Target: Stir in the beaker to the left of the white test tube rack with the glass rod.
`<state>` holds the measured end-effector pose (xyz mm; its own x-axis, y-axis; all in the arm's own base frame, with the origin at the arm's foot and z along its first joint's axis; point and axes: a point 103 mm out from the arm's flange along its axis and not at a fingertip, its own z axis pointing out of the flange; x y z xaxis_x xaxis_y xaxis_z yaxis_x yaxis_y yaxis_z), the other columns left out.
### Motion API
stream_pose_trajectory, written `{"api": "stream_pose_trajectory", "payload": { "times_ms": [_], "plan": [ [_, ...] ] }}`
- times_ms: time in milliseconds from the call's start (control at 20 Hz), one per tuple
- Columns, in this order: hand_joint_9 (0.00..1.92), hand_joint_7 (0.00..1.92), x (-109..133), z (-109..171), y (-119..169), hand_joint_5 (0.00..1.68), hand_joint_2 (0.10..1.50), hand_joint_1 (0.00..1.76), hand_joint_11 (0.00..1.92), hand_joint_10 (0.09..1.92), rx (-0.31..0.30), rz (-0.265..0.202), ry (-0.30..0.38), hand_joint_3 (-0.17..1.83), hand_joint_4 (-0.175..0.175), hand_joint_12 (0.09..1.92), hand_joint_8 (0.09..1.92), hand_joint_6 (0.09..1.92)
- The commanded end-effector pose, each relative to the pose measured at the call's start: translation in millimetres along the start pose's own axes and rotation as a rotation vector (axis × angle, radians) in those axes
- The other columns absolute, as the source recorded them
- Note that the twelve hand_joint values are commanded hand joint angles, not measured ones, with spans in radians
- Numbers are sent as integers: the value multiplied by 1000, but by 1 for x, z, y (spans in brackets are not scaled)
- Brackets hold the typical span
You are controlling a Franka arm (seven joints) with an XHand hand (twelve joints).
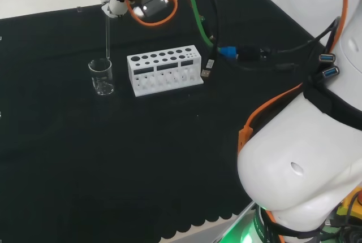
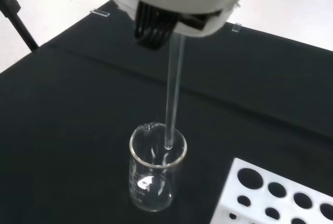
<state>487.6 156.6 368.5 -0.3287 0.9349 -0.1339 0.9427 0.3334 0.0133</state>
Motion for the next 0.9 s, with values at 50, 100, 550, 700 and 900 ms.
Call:
{"api": "stream_pose_trajectory", "payload": {
  "times_ms": [50, 100, 550, 700, 900],
  "plan": [
    [1868, 1678, 7, 7, 17, 1250, 572, 1220, 1709, 402, -1, -41, 6, 842, -175, 701, 634, 793],
    [1868, 1678, 9, 9, 23, 1250, 572, 1220, 1710, 402, 9, -42, 1, 843, -175, 701, 634, 793],
    [1870, 1679, 5, 28, 51, 1251, 571, 1220, 1710, 397, 19, -31, 14, 844, -175, 701, 632, 793],
    [1870, 1679, -3, 32, 52, 1251, 570, 1220, 1711, 396, 15, -29, 30, 844, -175, 701, 631, 793],
    [1871, 1679, -6, 35, 54, 1251, 570, 1220, 1711, 394, 27, -34, 32, 845, -175, 701, 630, 793]
  ]
}}
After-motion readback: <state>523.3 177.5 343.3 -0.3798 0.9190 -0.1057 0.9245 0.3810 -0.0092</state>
